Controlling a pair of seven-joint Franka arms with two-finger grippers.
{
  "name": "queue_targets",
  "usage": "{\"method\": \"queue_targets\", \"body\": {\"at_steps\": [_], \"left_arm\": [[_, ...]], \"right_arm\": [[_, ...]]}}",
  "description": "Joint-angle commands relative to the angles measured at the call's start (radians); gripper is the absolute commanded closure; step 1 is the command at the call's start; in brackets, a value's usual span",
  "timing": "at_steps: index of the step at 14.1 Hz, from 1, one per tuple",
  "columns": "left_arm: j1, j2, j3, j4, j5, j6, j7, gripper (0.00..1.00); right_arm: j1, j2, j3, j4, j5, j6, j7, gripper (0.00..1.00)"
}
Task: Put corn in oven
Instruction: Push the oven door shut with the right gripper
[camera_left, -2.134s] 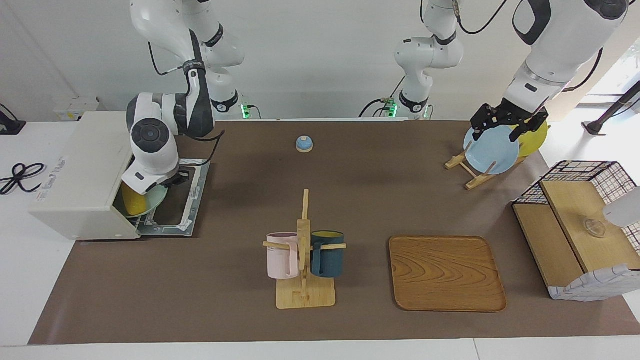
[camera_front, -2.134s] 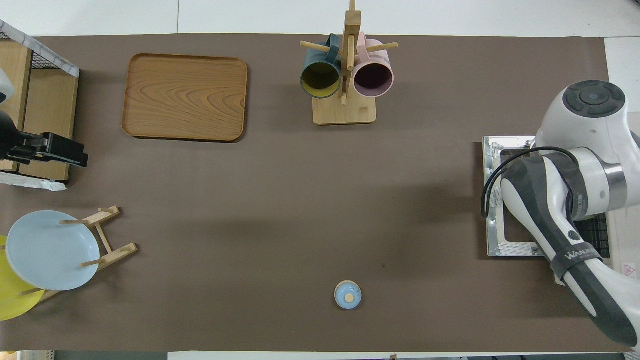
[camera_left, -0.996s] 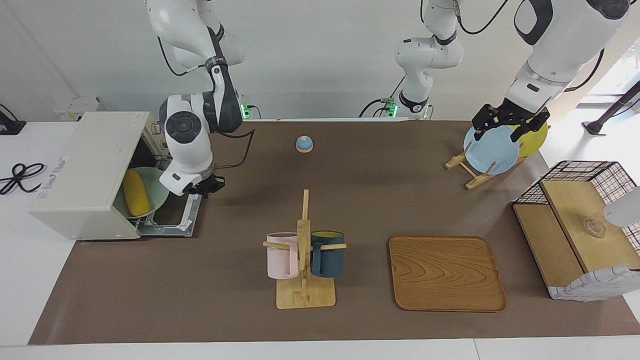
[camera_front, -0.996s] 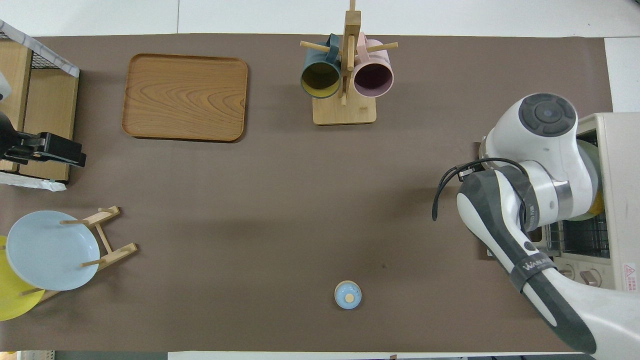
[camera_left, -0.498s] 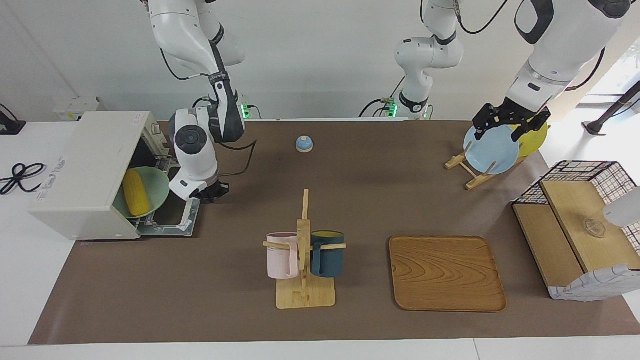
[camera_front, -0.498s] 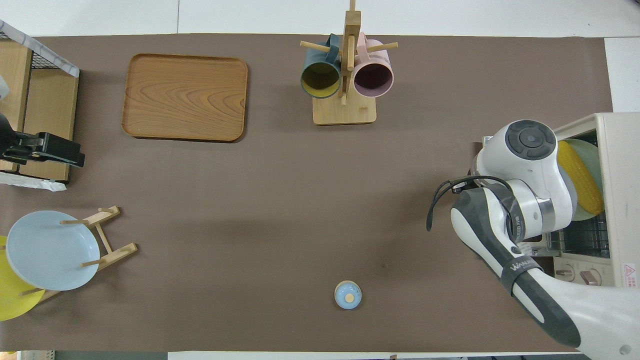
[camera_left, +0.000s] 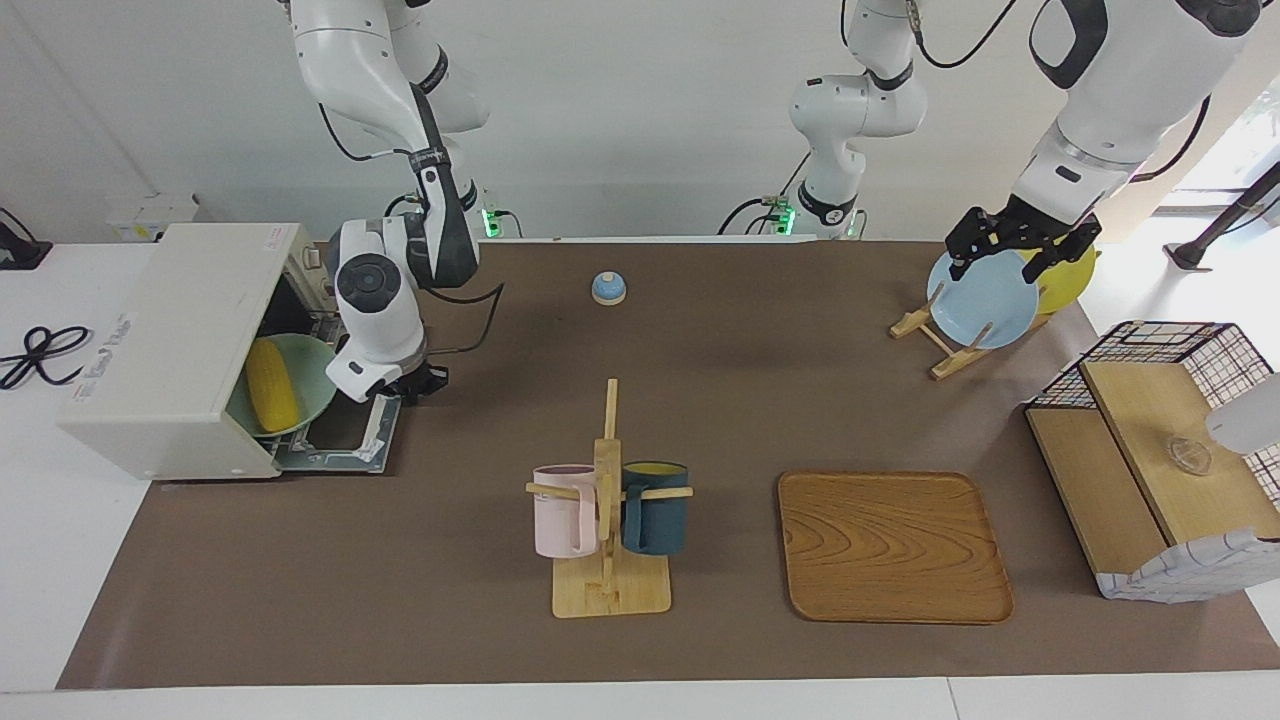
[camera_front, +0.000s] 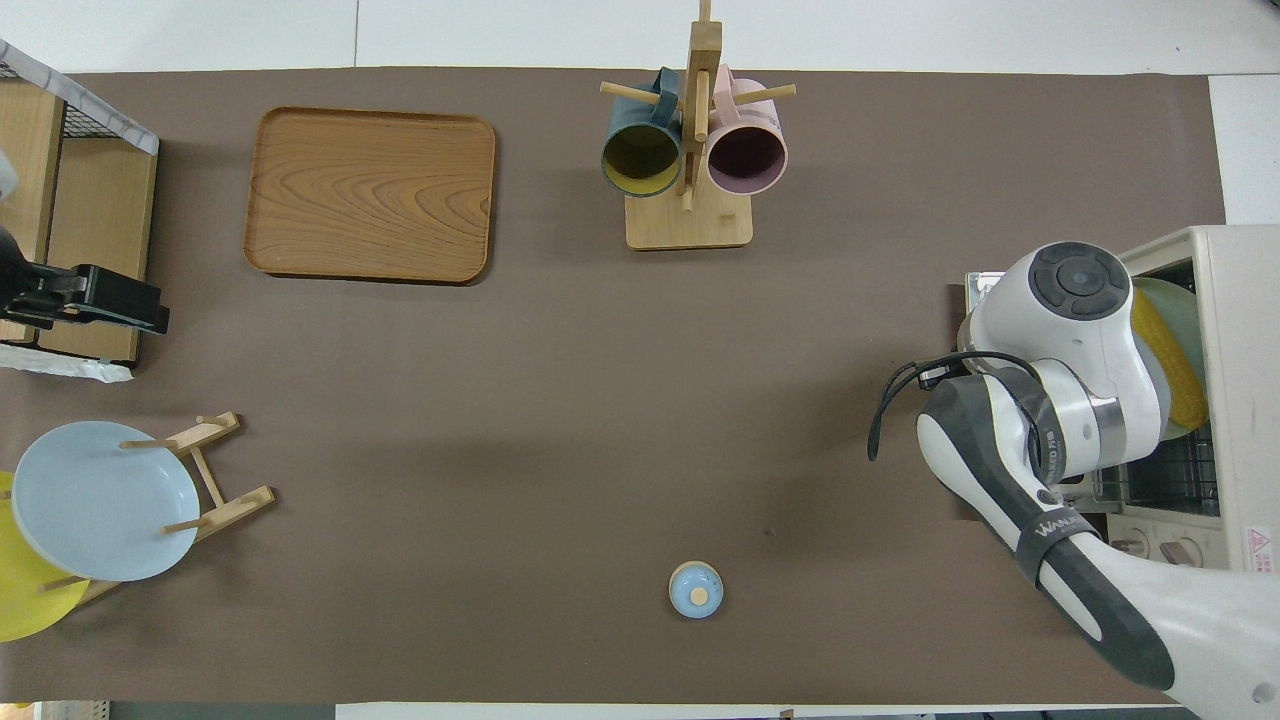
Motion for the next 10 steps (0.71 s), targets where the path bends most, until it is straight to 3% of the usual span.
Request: {"method": "queue_targets", "body": {"at_steps": [1,6,10], "left_arm": [[0.005,-0.022,0.0,-0.022,0.01,0.01,0.007,0.0],[0.005,-0.022,0.0,-0.022,0.01,0.01,0.007,0.0],[0.005,-0.022,0.0,-0.022,0.01,0.01,0.007,0.0]], "right_arm": [[-0.028,-0.012,0.006,-0.016,-0.054,-0.006,0.002,1.0],[-0.033,-0.012,0.008,0.05,-0.172,-0.097,-0.025,1.0],[-0.069,-0.03,0.0,0.226,-0.171,-0.304,-0.223,1.0]]}}
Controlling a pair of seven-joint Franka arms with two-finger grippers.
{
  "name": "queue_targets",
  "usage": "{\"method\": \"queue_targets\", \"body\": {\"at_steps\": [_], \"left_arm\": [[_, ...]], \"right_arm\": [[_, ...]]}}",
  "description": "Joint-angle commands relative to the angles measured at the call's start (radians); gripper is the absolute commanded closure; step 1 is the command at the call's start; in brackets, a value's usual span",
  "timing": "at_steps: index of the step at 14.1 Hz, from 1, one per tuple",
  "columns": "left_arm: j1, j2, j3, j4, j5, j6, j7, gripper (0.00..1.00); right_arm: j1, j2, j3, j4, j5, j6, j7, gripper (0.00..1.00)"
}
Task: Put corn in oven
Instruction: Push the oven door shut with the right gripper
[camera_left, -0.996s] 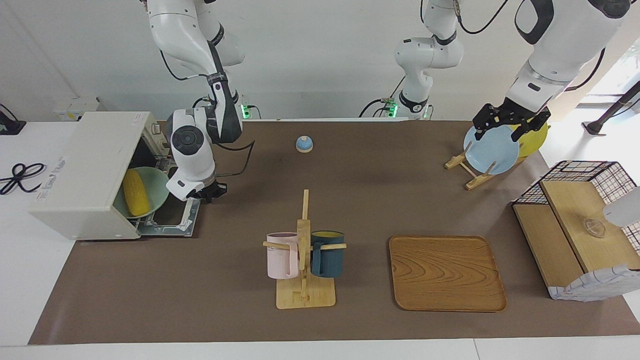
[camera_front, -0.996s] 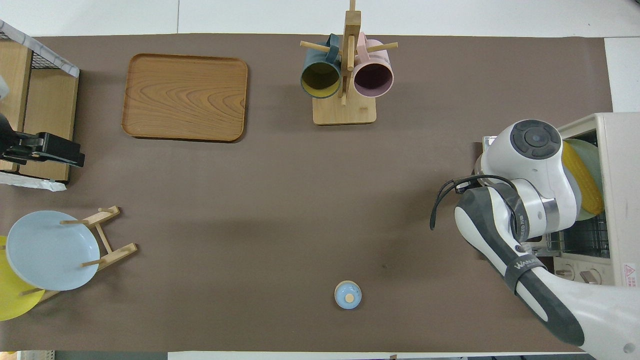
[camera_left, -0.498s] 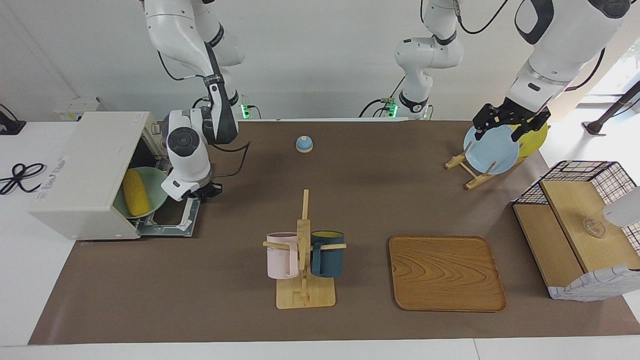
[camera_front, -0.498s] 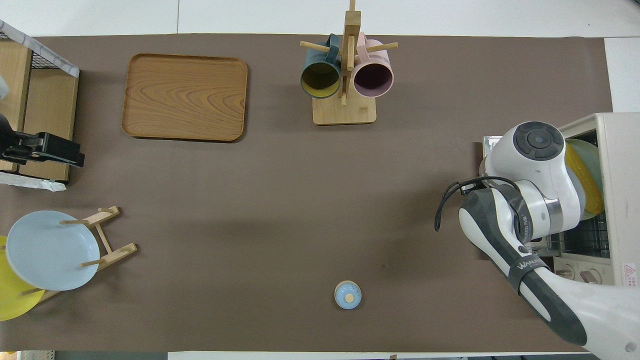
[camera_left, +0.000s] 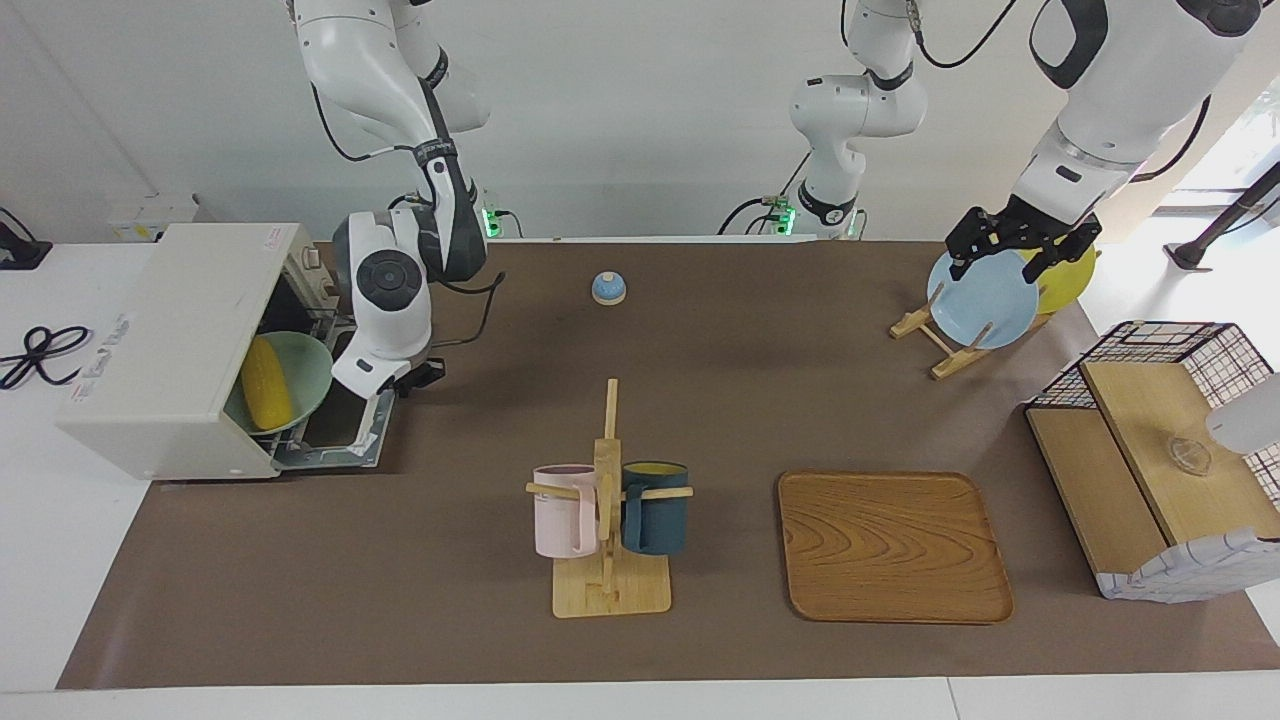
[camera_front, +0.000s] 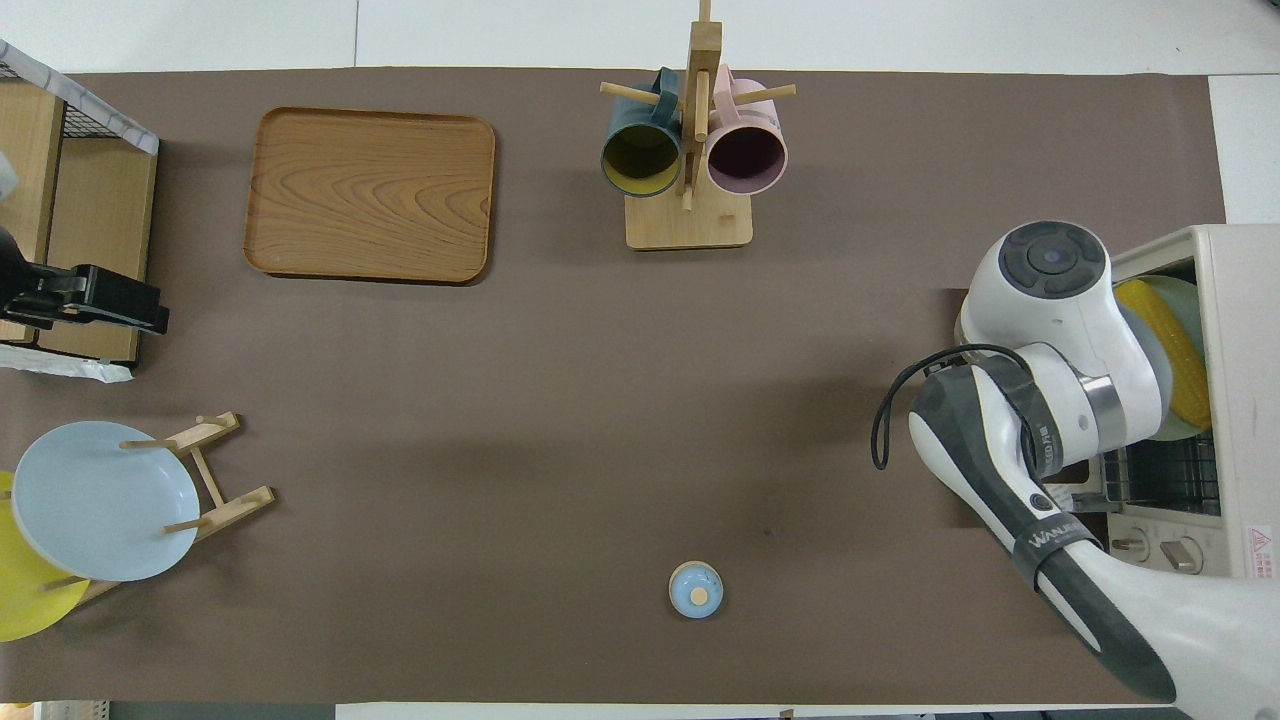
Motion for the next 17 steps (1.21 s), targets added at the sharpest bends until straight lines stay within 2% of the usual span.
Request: {"method": "queue_targets", "body": {"at_steps": [1,6,9,12,13,15,17], "left_arm": [[0.005,-0.022,0.0,-0.022,0.01,0.01,0.007,0.0],[0.005,-0.022,0.0,-0.022,0.01,0.01,0.007,0.0],[0.005,-0.022,0.0,-0.022,0.01,0.01,0.007,0.0],[0.005,-0.022,0.0,-0.024,0.01,0.01,0.007,0.0],[0.005,-0.022,0.0,-0.022,0.01,0.01,0.007,0.0],[0.005,-0.022,0.0,-0.022,0.01,0.01,0.007,0.0],[0.005,-0.022,0.0,-0.022,0.01,0.01,0.007,0.0]], "right_arm": [[-0.093,-0.03,-0.034,0.11,-0.075,-0.096,-0.176,1.0],[-0.188,-0.08,-0.034,0.11,-0.061,-0.11,-0.309,1.0],[-0.199,-0.105,-0.034,0.111,-0.059,-0.14,-0.322,0.99],[-0.199,-0.125,-0.032,0.118,-0.033,-0.151,-0.323,0.9],[-0.197,-0.133,-0.032,0.125,-0.01,-0.159,-0.325,0.8],[-0.199,-0.139,-0.032,0.176,0.042,-0.209,-0.339,0.65],[-0.199,-0.146,-0.034,0.252,0.12,-0.286,-0.354,0.6]]}}
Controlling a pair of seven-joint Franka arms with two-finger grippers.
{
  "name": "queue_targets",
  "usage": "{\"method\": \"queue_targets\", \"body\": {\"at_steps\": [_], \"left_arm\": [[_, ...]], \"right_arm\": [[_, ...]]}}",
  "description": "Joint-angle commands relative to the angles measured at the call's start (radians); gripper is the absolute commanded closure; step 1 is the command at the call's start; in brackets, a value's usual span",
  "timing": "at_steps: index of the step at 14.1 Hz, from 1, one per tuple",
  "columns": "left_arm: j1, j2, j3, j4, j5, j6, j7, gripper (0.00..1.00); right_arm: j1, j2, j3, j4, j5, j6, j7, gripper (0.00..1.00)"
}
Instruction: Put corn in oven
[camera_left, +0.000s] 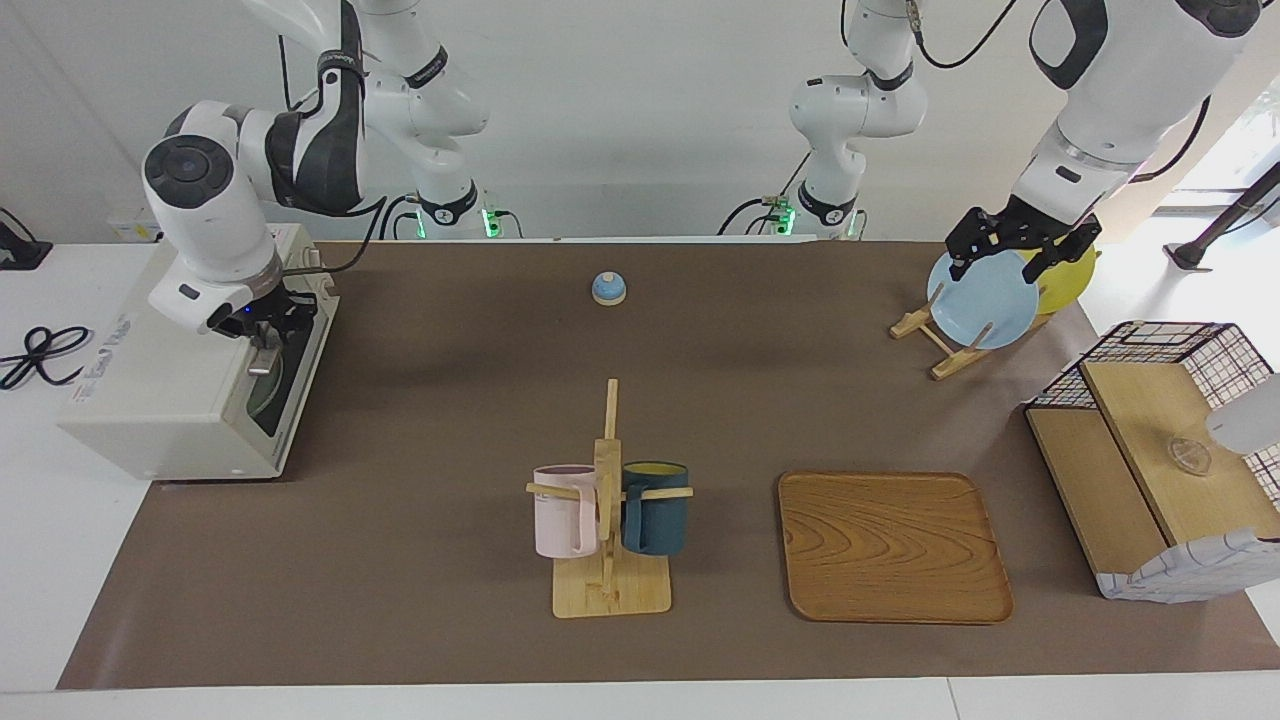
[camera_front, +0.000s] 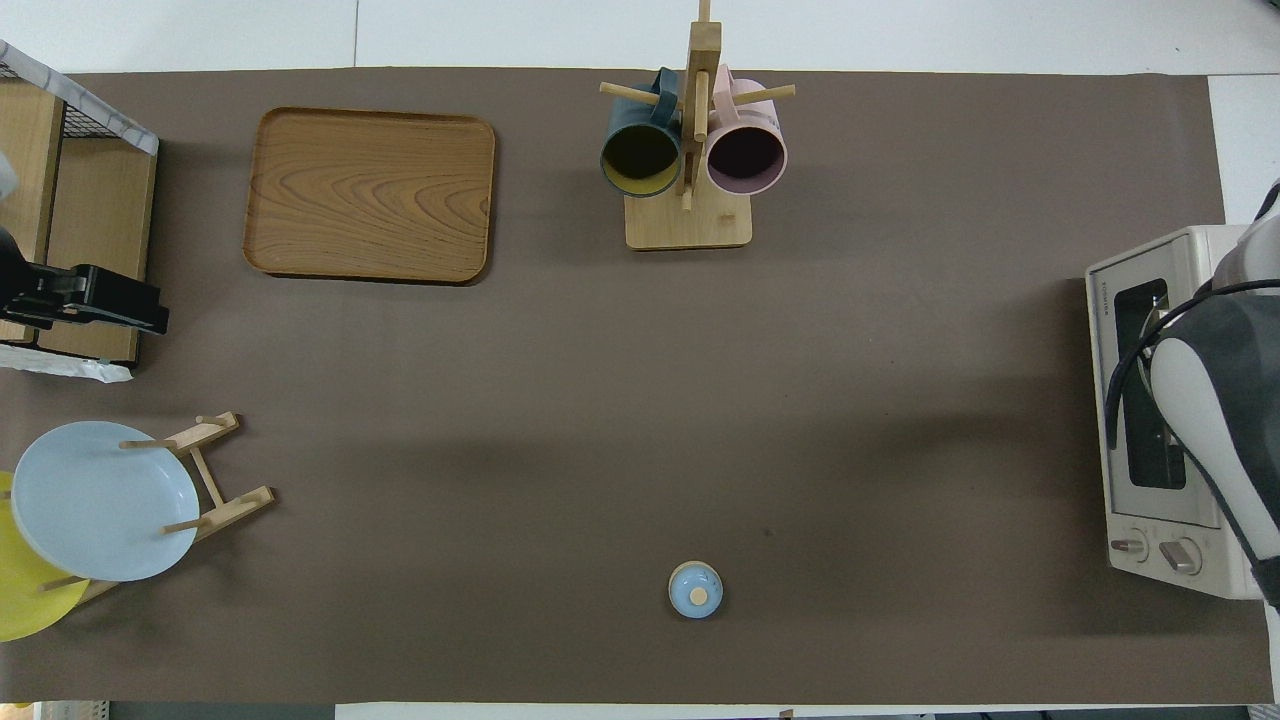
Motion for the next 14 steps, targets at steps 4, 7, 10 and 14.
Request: {"method": "queue_targets", "body": {"at_steps": [4,7,10,14], "left_arm": [[0.005,-0.022,0.0,-0.022,0.01,0.01,0.007,0.0],[0.005,-0.022,0.0,-0.022,0.01,0.008,0.007,0.0],[0.005,-0.022,0.0,-0.022,0.01,0.01,0.007,0.0],[0.005,-0.022,0.0,-0.024,0.01,0.01,0.007,0.0]], "right_arm": [[-0.006,-0.063,0.011,0.155,0.173,-0.185,-0.037,0.54],[0.014,-0.063,0.02,0.221,0.216,-0.247,-0.028,0.2],[0.021,-0.054,0.018,0.265,0.227,-0.296,-0.019,0.0],[0.023,-0.054,0.047,0.269,0.225,-0.3,0.037,0.0]]}}
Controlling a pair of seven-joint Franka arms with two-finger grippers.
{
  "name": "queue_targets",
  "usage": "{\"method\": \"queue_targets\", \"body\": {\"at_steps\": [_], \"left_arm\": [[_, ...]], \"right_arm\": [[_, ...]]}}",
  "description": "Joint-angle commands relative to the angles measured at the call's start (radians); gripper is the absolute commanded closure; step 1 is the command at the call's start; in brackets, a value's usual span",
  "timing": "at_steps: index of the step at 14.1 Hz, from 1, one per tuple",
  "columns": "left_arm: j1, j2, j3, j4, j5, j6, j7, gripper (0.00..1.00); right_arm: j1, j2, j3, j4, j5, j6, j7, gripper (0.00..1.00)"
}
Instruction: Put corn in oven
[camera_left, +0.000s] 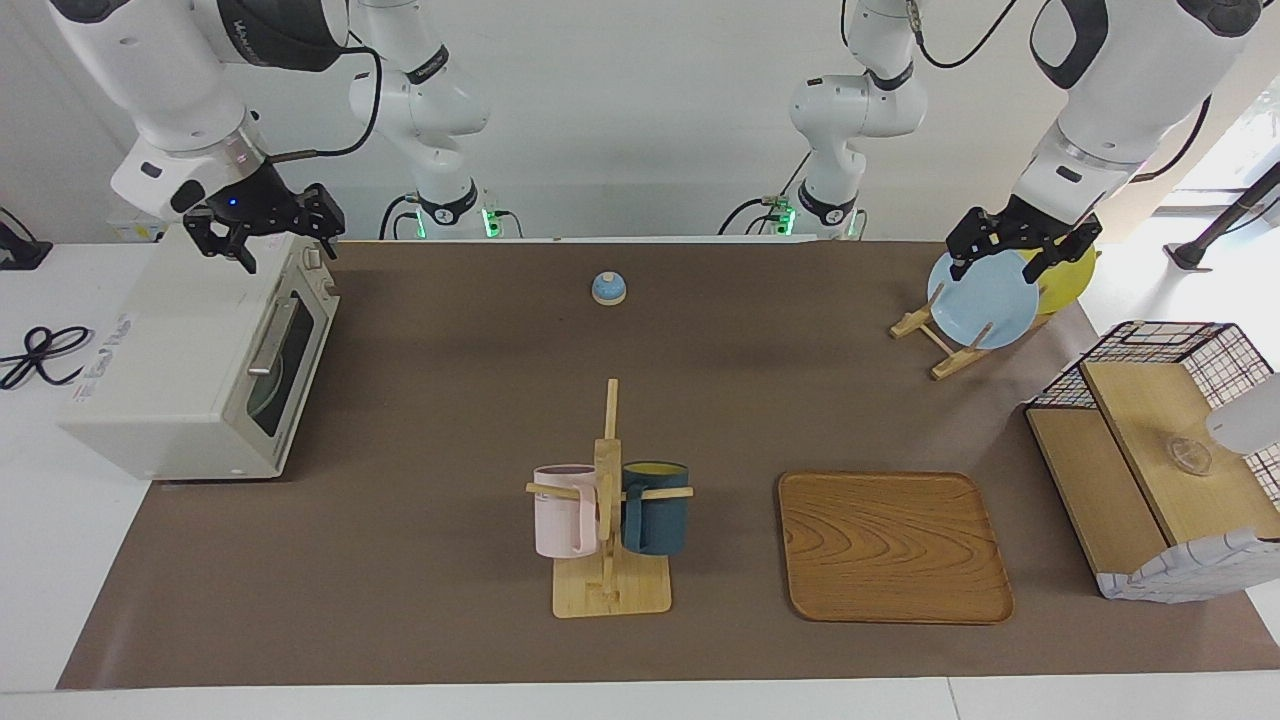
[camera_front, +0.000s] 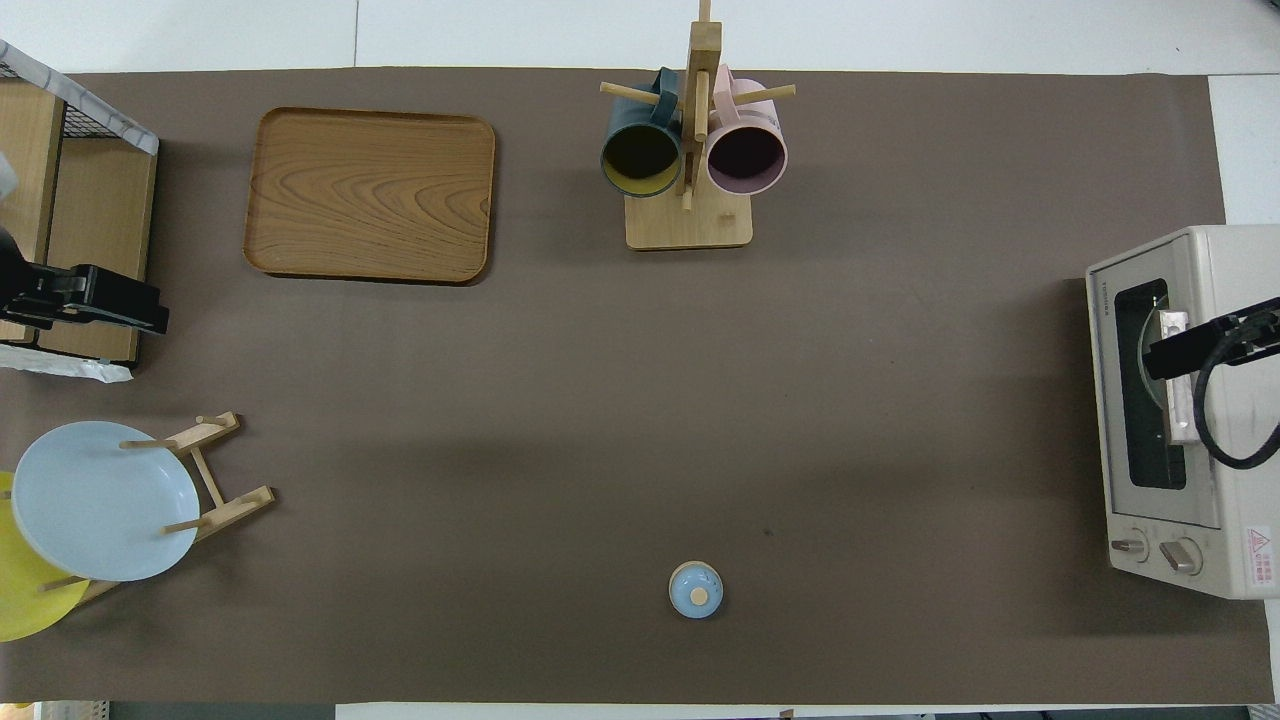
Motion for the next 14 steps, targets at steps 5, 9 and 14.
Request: {"method": "queue_targets", "body": {"at_steps": [5,9,14], "left_arm": [[0.005,-0.022,-0.001,-0.022,0.01,0.01,0.007,0.0],[0.005,-0.022,-0.001,-0.022,0.01,0.01,0.007,0.0],[0.005,-0.022,-0.001,-0.022,0.01,0.01,0.007,0.0]], "right_arm": [[0.08,0.027,-0.028,0.043,0.022,-0.063,0.08,0.0],[0.12,0.025,-0.062,0.043,0.022,-0.063,0.142,0.0],[0.111,0.022,-0.06,0.043,0.025,-0.052,0.14,0.0]]}}
